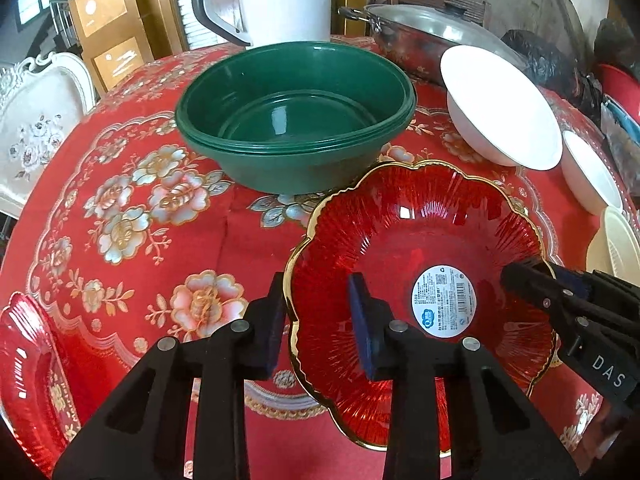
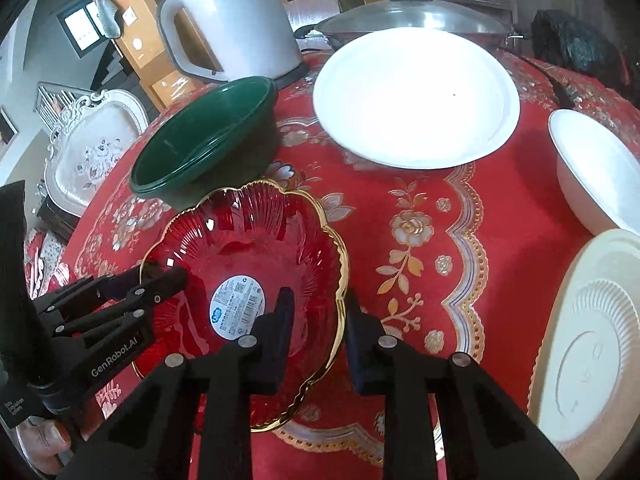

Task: Organize plates and bowls
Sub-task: 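Close both grippers on the small red plate rim and lift it, then carry the small red plate with both grippers onto the wedding plate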

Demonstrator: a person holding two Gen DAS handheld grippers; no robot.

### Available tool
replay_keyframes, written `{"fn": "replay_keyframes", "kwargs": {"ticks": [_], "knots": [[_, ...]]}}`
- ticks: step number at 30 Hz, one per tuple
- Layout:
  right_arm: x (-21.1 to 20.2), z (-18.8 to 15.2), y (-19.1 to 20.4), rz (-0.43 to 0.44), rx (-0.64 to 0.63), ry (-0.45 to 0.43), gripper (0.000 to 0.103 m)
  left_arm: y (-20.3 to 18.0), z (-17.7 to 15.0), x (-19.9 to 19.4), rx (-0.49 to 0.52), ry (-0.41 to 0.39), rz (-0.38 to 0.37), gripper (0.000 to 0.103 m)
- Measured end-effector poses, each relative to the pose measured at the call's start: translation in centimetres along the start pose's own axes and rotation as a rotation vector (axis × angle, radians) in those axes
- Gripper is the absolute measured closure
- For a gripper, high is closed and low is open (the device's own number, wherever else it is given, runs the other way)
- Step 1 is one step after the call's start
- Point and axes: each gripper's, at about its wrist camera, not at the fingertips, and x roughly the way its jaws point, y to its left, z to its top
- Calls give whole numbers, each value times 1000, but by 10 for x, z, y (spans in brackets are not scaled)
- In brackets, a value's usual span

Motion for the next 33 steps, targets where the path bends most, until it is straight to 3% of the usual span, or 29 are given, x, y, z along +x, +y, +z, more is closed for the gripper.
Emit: {"fn": "replay_keyframes", "kwargs": {"ticks": [14,33], "knots": [[-27,-5,36,18,-55,-27,78,30,-15,-46,-48,-41,9,73],[-28,-10,150,109,-231,-21,76,140,-60,-105,-201,-99,116,73]]}}
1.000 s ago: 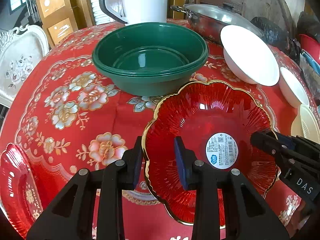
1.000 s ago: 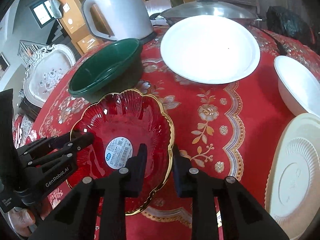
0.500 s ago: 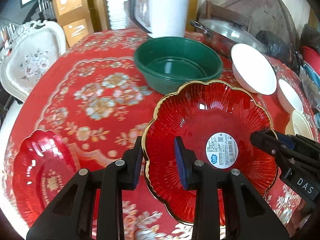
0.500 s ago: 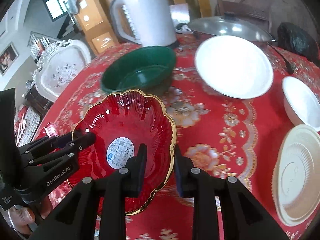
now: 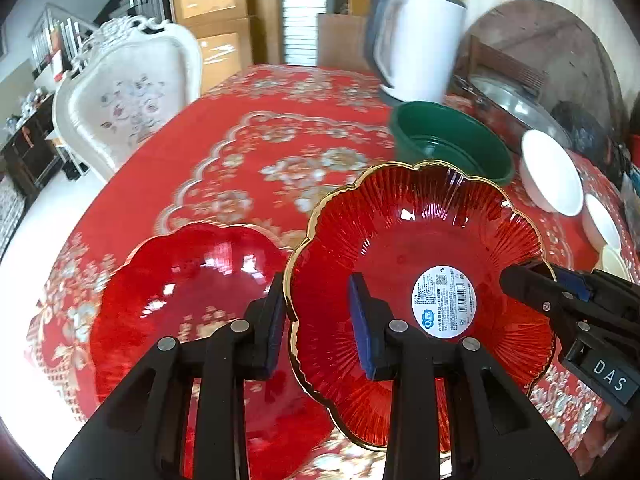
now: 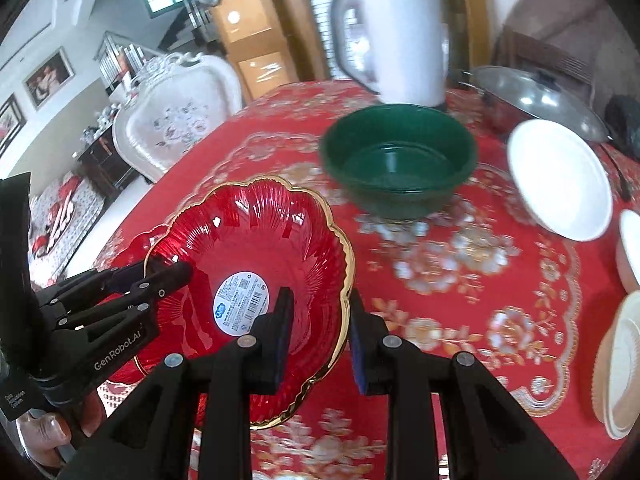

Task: Organize plates and bowls
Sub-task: 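Carry the small red plate with both grippers onto the wedding plate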

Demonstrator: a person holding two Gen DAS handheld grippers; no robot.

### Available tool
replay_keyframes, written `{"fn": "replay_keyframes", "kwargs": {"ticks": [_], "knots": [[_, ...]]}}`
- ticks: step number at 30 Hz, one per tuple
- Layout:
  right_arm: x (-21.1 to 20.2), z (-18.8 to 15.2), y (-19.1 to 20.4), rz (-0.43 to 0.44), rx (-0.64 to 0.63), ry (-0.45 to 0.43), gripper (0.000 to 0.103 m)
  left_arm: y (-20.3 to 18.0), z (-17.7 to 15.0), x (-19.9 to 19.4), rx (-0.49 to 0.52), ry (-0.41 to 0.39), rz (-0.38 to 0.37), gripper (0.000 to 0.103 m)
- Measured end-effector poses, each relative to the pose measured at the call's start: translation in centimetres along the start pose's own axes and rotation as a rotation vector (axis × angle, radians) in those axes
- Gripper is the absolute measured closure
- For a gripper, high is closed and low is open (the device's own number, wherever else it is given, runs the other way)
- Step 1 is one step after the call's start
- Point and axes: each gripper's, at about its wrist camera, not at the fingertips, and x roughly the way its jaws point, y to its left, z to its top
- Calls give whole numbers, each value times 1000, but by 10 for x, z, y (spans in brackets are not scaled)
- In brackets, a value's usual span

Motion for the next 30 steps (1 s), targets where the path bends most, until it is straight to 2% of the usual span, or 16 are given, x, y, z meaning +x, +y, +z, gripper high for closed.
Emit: {"fn": "replay_keyframes", "kwargs": {"ticks": [20,30], "knots": [[46,10,104,80,-165,56,76,102,-27,-16,-137,-5,126,73],[78,0,130,79,-211,135,76,123,-40,4,-148,45,156,73]]}}
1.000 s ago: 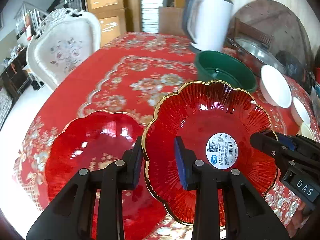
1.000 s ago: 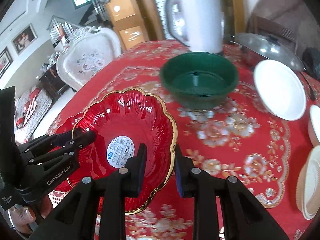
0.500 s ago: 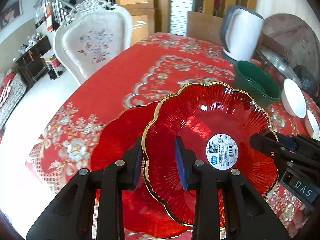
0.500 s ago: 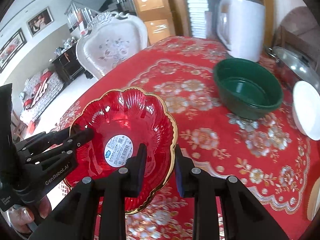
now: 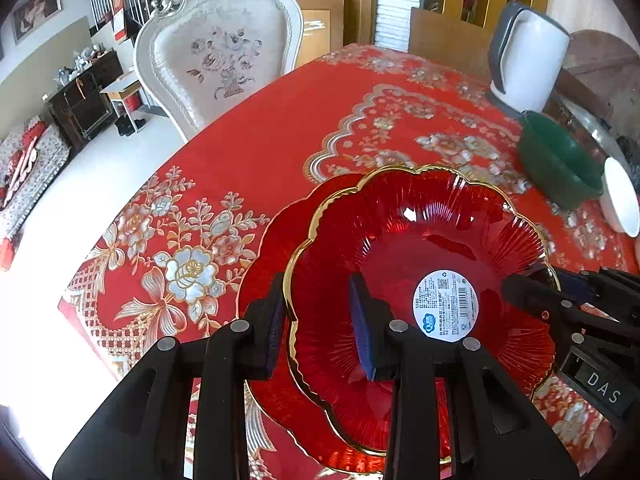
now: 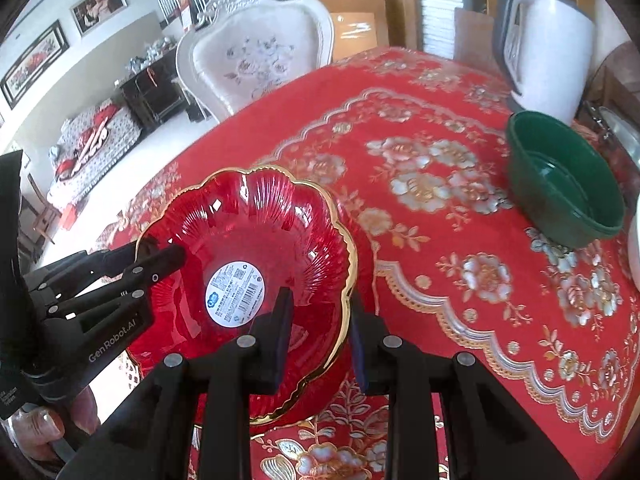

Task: Organize plates and bowls
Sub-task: 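Carry the small red plate with both grippers onto the wedding plate, then open both grippers to release the small plate on the wedding plate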

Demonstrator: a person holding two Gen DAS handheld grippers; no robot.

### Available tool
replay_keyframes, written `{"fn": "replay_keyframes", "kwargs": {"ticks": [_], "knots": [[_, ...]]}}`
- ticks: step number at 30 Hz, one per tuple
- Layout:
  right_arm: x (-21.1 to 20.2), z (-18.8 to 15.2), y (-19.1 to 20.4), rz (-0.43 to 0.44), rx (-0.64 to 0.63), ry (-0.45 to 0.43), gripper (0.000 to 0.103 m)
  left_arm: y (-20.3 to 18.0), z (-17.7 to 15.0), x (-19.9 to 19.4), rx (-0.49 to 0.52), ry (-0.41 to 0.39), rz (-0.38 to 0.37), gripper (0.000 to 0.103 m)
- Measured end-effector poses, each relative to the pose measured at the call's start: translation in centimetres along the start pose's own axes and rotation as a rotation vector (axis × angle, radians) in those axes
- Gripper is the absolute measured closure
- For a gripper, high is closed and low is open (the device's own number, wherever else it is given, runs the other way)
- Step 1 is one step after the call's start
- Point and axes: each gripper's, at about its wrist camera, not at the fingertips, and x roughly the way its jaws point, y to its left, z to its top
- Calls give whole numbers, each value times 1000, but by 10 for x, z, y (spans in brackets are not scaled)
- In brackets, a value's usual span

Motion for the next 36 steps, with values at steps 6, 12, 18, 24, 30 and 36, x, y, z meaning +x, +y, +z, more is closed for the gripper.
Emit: {"fn": "replay_keyframes", "kwargs": {"ticks": [6,12,18,24,30,36], "knots": [[15,-3,7,-11,-21,45,73,5,-5,11,9,22,19,73],[25,-6,15,-43,-57,70,72,5,-6,16,10,27,27,72],[27,-5,19,-88,-98,84,71,-1,-9,18,34,16,49,72],[29,-4,21,-121,-130,90,70,-1,-11,18,37,3,55,68],[25,-3,27,-165,-162,65,68,-2,-9,9,41,-52,91,68],[20,-3,24,-154,-148,52,67,1,-6,3,16,-76,71,68]]}}
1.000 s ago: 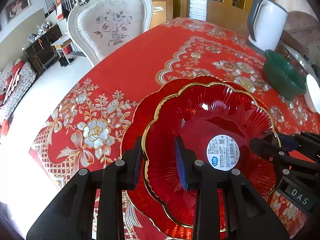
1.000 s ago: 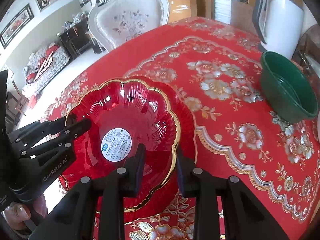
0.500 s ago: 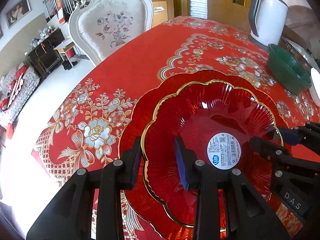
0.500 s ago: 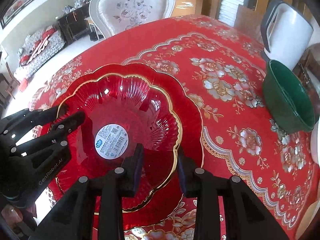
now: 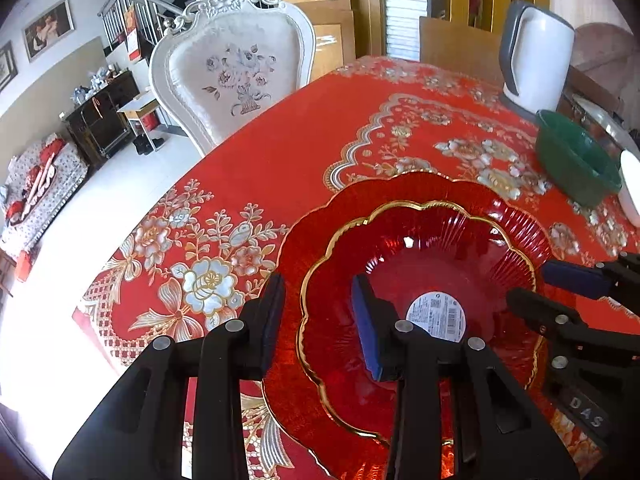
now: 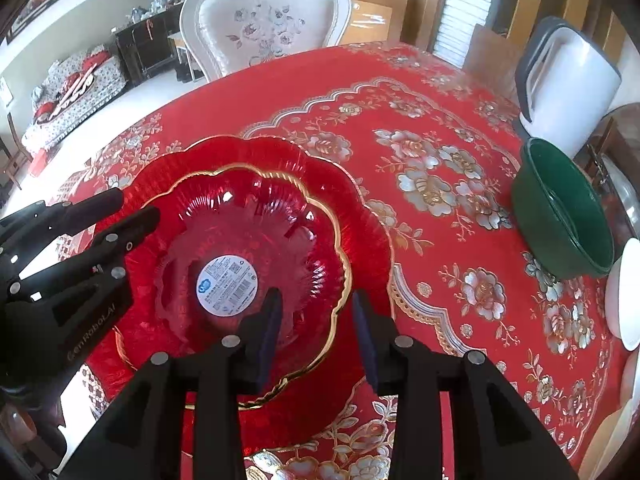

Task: Organize plates and bowls
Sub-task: 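Open both grippers to release the small plate on the wedding plate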

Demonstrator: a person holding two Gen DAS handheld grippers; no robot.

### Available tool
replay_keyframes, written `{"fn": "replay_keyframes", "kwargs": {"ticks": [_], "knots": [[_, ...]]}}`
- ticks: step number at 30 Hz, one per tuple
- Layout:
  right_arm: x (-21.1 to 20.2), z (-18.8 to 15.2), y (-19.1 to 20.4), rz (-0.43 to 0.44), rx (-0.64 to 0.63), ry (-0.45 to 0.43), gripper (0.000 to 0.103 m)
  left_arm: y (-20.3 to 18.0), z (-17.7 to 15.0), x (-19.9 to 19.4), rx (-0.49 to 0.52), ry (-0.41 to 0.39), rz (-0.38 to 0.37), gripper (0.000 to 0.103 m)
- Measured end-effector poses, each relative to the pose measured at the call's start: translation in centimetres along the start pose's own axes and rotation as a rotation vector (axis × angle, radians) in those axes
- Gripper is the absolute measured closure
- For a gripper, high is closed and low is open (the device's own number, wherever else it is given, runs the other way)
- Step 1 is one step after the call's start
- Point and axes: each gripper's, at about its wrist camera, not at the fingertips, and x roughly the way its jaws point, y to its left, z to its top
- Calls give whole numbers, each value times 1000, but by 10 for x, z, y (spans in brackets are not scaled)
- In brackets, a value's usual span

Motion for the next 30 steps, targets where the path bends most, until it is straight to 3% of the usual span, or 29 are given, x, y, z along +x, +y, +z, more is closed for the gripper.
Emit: {"fn": "replay_keyframes", "kwargs": {"ticks": [4,5,6,8,21,23,30], "knots": [[-11,-2,-7,31,41,-31,67,-2,2,-5,-11,-12,-21,68],[-13,-2,-8,38,47,-35,66,-3,2,-6,-13,-16,-27,61],[-14,-3,-8,46,54,-40,66,-4,2,-7,-14,-20,-33,49],[-16,-4,-9,60,61,-44,66,-7,2,-9,-16,-31,-41,42],[-37,-16,-31,124,146,-95,66,-28,6,-25,-1,-65,-76,42],[-43,-19,-36,137,165,-108,61,-35,7,-31,6,-76,-90,42],[-67,-31,-67,107,237,-163,57,-68,13,-48,30,-108,-152,42]]}}
